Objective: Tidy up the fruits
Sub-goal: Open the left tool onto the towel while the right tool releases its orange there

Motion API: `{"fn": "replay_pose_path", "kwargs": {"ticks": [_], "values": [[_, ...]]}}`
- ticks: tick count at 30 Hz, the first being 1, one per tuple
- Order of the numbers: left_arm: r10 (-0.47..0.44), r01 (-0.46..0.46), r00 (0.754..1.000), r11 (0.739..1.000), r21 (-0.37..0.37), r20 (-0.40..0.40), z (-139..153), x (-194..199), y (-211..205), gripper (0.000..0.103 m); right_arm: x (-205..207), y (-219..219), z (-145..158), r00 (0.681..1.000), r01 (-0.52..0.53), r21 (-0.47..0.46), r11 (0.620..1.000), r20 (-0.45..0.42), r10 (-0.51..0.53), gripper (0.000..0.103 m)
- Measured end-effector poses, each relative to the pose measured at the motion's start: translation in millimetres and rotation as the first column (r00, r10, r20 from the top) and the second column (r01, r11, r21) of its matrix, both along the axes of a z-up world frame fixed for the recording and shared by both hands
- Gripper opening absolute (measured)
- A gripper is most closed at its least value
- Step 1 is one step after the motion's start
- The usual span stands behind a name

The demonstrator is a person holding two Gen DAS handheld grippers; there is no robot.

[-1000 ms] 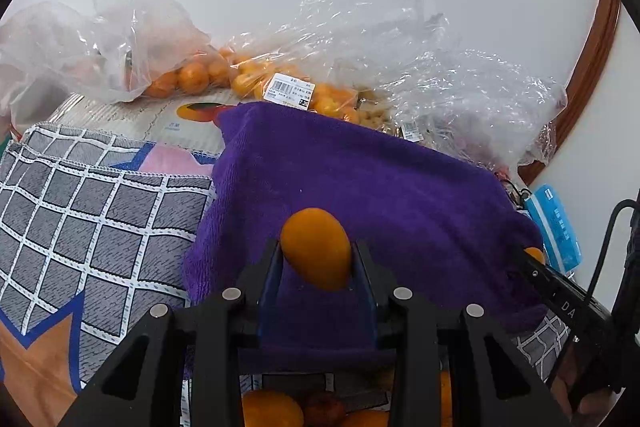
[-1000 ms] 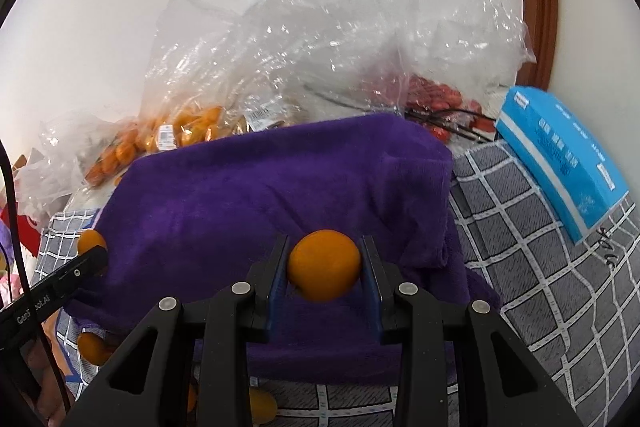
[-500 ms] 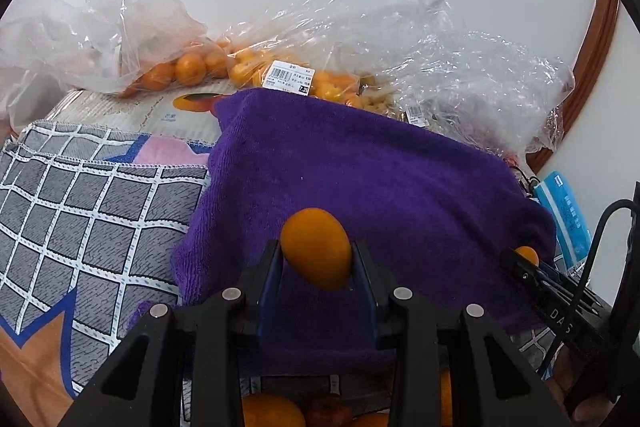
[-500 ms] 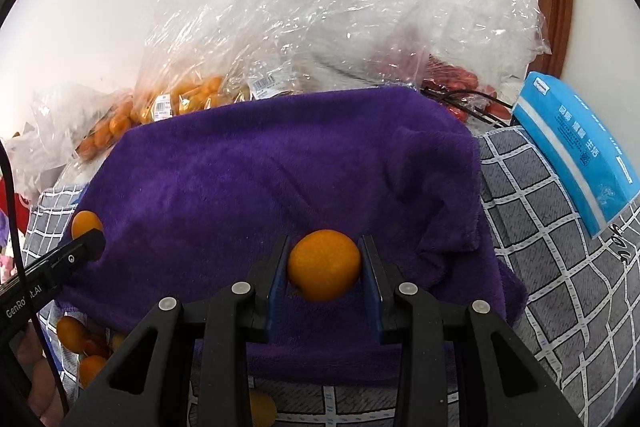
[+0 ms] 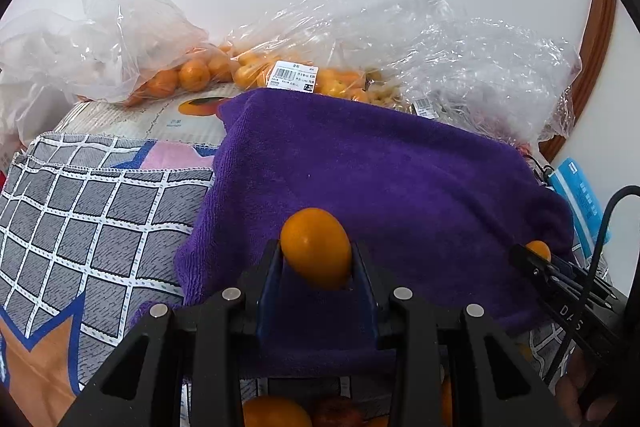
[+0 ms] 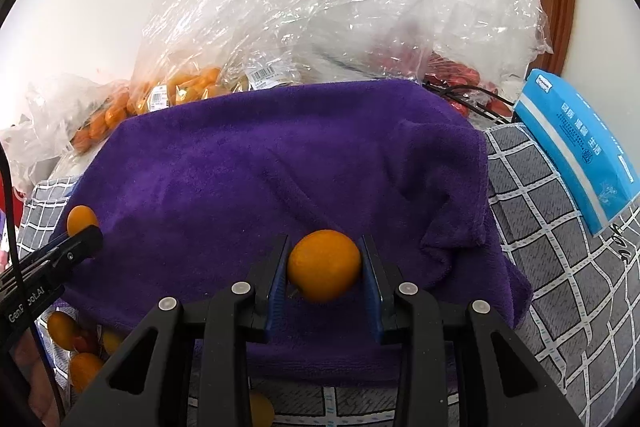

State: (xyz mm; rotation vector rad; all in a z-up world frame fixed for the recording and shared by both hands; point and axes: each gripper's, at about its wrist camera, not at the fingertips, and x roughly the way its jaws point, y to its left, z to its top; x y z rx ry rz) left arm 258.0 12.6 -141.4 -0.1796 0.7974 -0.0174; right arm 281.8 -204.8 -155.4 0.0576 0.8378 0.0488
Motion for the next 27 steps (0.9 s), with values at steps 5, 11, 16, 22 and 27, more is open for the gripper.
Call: {"fn": "replay_pose_path", "kwargs": {"ticks": [5,11,16,22,27], "values": [[0.000,0.000,1.000,1.000,-0.005,-0.003,0,0,1,0.033,0,0,-1,1.000,-0.001,-0.001,1.000,-0.007,0.001,0.034],[-0.009,0.009,1.000,1.000,-0.024,-0.008,0,1,3,0.033,-2,1,-2,1.000,-0.003,-0.012,1.000,-0.001,0.003,0.034],[-0.017,0.017,1.000,0.999,-0.047,-0.005,2,-1,3,0.039,-3,-4,-1,1.000,0.004,0.008,1.000,0.006,-0.004,0.045],[-0.020,0.021,1.000,0.998,-0.056,0.014,8,-4,2,0.048,-5,-11,3,0.999,0.027,0.040,0.999,0.015,-0.028,0.054],[-0.001,0.002,1.000,1.000,-0.032,0.028,20,-11,5,0.048,-16,-8,18,0.997,0.032,0.034,0.999,0.063,-0.034,0.054]]}}
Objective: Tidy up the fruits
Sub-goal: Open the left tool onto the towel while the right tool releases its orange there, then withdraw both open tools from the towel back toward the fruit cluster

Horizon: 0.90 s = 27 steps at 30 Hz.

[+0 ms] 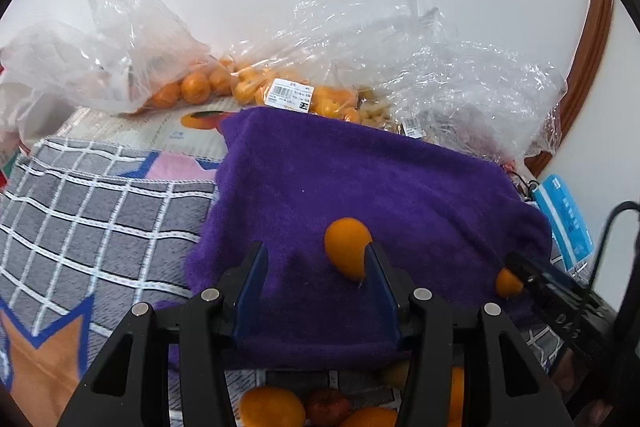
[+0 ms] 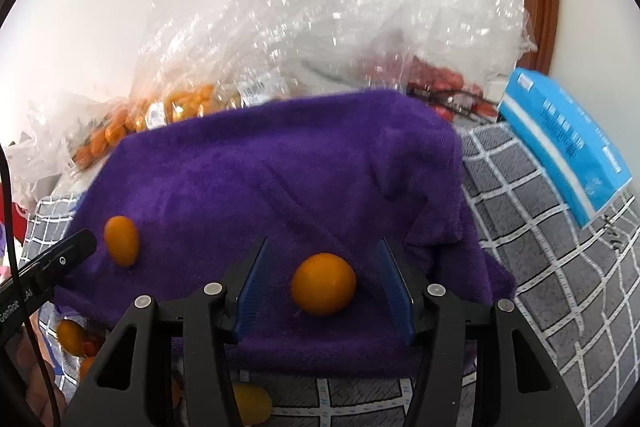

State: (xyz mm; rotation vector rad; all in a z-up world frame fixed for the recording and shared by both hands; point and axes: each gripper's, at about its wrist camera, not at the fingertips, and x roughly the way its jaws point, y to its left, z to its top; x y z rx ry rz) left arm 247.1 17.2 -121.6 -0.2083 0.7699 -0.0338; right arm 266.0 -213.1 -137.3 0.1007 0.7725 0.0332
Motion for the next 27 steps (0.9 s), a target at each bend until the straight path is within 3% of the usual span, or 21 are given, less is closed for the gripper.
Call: {"fn": "replay_pose_path", "kwargs": {"ticks": [4,7,10,13,16,25,27], "values": [[0.014,-0.013,0.999,1.000,-0.013,0.051,19,-16,5,0.048,-16,7,18,0.999,-0.016,-0.033,0.999,0.041,0.017,0.054],[0.014,-0.013,0.999,1.000,-0.027,0.032,29,-23,10,0.048,-33,13,28,0.999,-0.008,-0.084,0.996,0.051,0.012,0.054],[0.006,-0.006,1.000,0.999,-0.042,0.003,29,-32,18,0.051,-47,16,31,1.000,0.001,-0.077,0.997,0.029,0.001,0.059],[-0.048,0.047,0.998,0.999,-0.023,-0.044,22,-38,19,0.051,-59,15,28,0.999,-0.010,-0.002,1.000,-0.036,0.010,0.059],[-0.029,0.029,0.998,1.000,-0.011,-0.051,16,-48,27,0.051,-70,19,21,0.998,-0.023,0.035,0.999,-0.058,0.025,0.059],[-0.031,0.031,0.994,1.000,0.003,-0.106,-2,-63,48,0.055,-92,42,-9,0.988,-0.059,0.037,0.998,-0.137,0.064,0.058],[-0.039,0.038,0.992,0.999,-0.007,-0.116,-5,-64,52,0.055,-96,44,-9,0.992,-0.040,0.036,0.999,-0.120,0.044,0.059]]}}
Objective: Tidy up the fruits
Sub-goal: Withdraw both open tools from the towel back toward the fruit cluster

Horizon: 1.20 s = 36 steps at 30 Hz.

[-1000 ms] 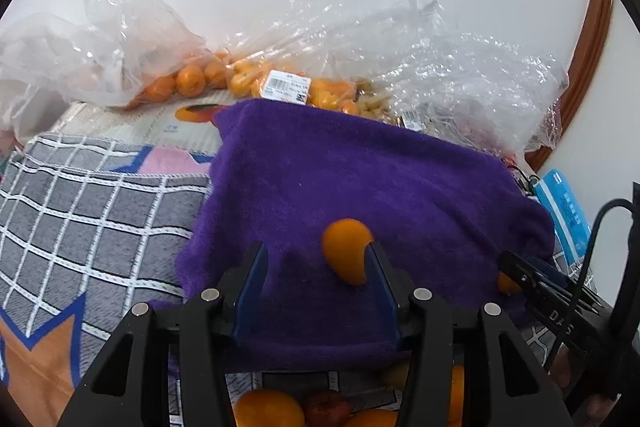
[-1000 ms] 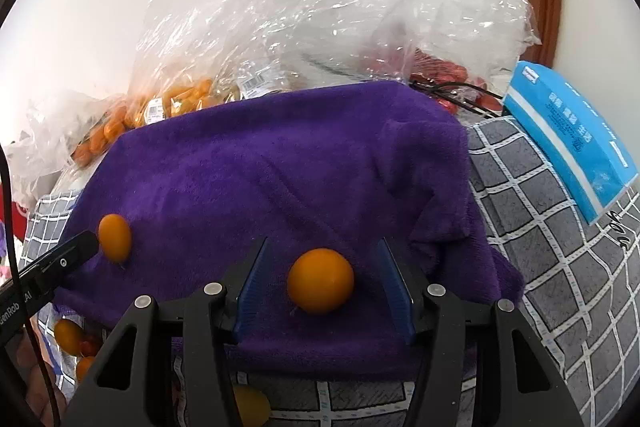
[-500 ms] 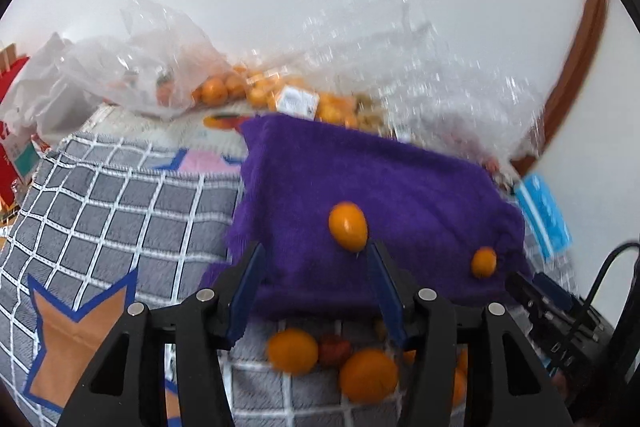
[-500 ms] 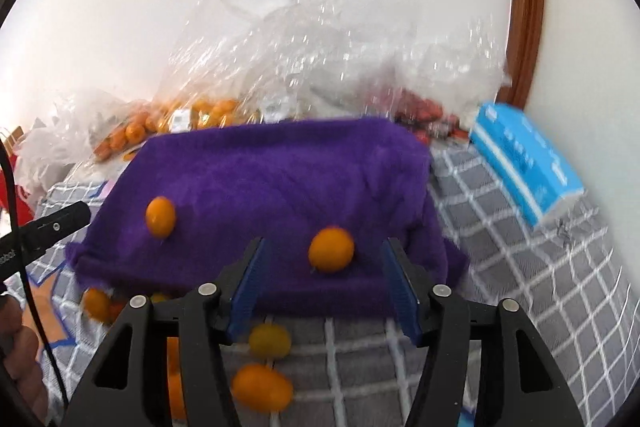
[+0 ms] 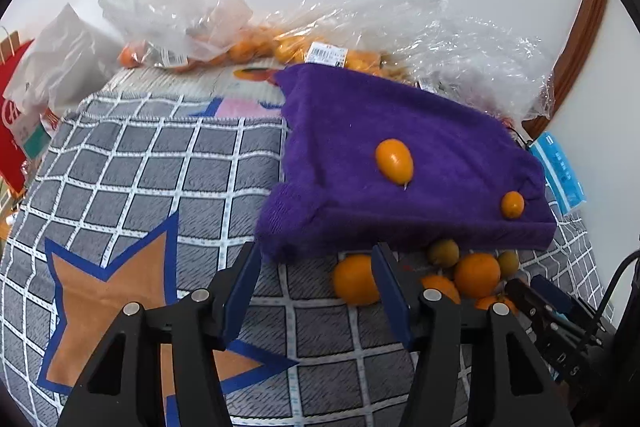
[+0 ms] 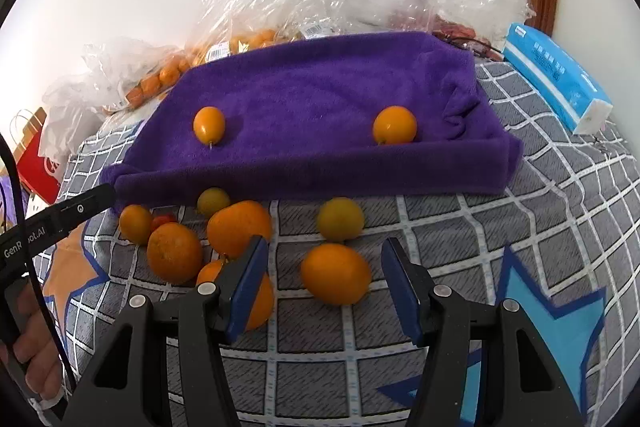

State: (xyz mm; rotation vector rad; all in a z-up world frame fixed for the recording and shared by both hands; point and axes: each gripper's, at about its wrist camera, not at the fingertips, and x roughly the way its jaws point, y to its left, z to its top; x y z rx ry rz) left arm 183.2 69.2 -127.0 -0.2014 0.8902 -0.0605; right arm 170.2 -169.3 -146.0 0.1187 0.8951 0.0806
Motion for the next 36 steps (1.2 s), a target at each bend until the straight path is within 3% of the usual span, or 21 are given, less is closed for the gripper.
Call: {"fn": "replay_pose_path", "kwargs": {"ticks": [6,12,21,27,36], "values": [[-0.009,0.008,1.000,1.000,-0.010,-0.024,-11,-3,6,0.057,2,2,-2,1.000,0.022,0.009,1.000,-0.005,-0.022,0.060],[-0.013,0.013,1.000,0.999,-0.051,0.003,-12,-7,13,0.059,8,-3,-6,0.999,0.046,0.021,0.999,-0.026,-0.046,0.062],[-0.006,0.006,1.000,0.999,-0.053,-0.006,-16,-8,14,0.059,-3,14,1,0.999,-0.033,0.050,0.998,-0.004,0.033,0.065],[0.001,-0.003,1.000,0.998,-0.069,-0.026,-20,-8,18,0.059,-5,20,1,0.999,-0.050,0.023,0.998,0.010,0.049,0.072],[0.020,-0.022,0.999,0.996,-0.086,-0.027,-21,-8,22,0.059,-13,30,4,0.997,-0.078,-0.007,0.997,0.024,0.079,0.074]]}}
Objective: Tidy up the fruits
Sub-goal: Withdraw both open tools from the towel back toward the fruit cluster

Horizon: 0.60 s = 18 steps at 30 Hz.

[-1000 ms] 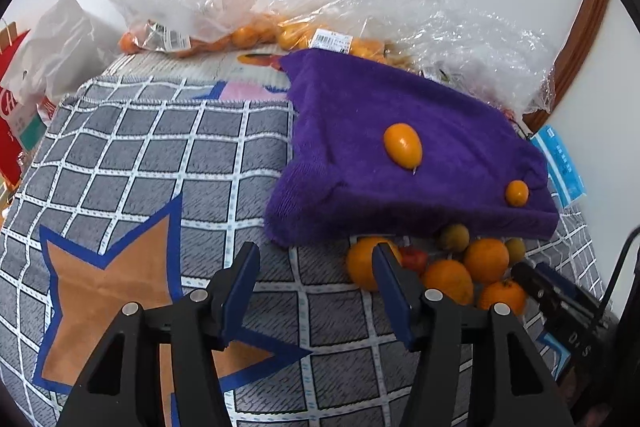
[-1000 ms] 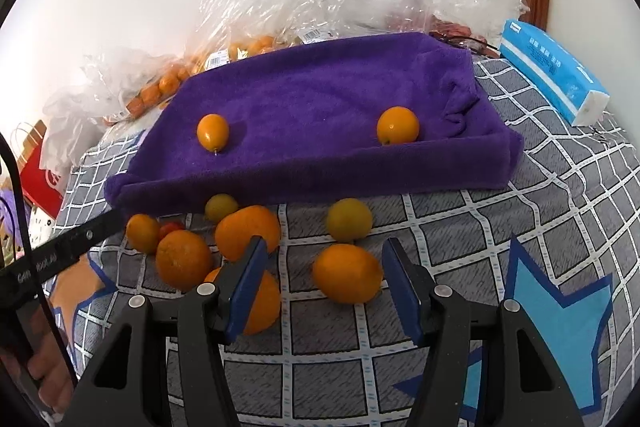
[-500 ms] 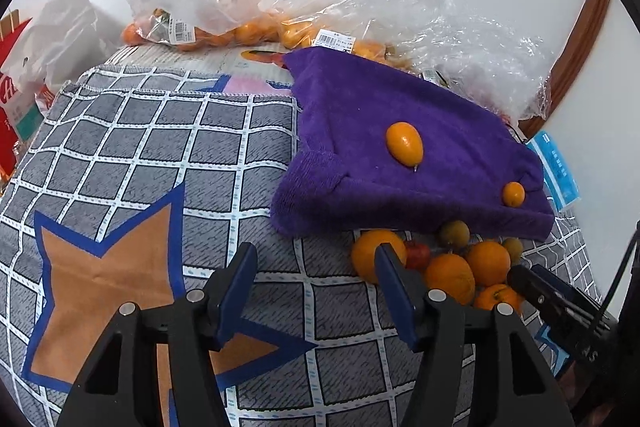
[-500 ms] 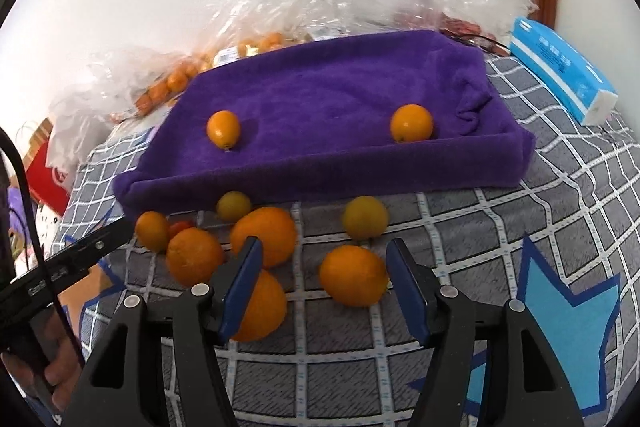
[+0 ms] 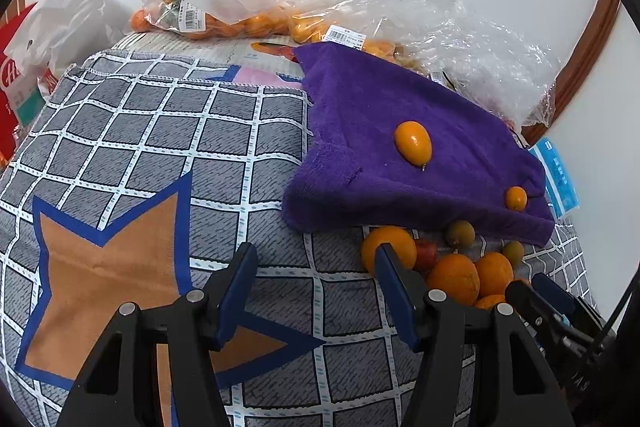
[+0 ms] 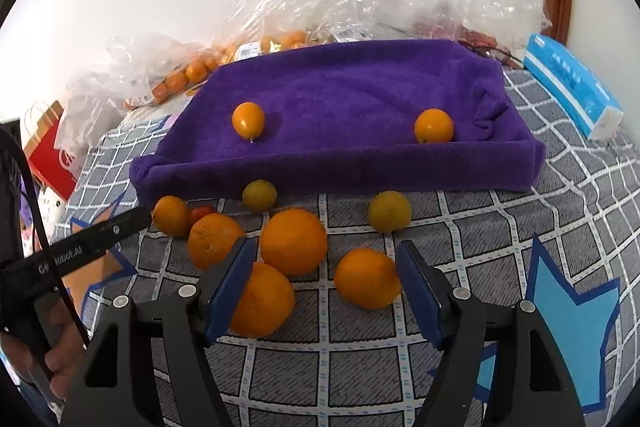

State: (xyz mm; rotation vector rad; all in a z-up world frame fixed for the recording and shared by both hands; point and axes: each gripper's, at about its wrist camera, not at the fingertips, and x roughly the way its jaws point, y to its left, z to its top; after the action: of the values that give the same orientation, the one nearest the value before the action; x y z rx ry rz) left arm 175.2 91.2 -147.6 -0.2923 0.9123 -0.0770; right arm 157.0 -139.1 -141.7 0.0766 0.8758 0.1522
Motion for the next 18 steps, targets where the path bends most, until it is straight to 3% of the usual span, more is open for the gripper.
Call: {"fn": "replay_pose_path", "kwargs": {"ticks": [6,11,13,18], "values": [[0.016,-0.016,1.000,1.000,-0.017,-0.003,-1,0,5,0.059,-2,8,0,1.000,-0.005,-0.015,1.000,0.013,0.005,0.080],[0.032,-0.032,0.999,0.999,-0.032,-0.012,-2,1,9,0.059,-9,24,0,0.997,-0.055,-0.084,0.995,0.045,0.058,0.081],[0.033,-0.034,0.999,0.999,-0.030,-0.015,-3,1,9,0.059,-8,27,-1,0.998,-0.050,-0.089,0.995,0.045,0.054,0.088],[0.039,-0.039,0.999,0.999,-0.034,-0.017,-3,0,10,0.059,-6,36,-4,0.996,-0.045,-0.133,0.990,0.069,0.054,0.091]]}}
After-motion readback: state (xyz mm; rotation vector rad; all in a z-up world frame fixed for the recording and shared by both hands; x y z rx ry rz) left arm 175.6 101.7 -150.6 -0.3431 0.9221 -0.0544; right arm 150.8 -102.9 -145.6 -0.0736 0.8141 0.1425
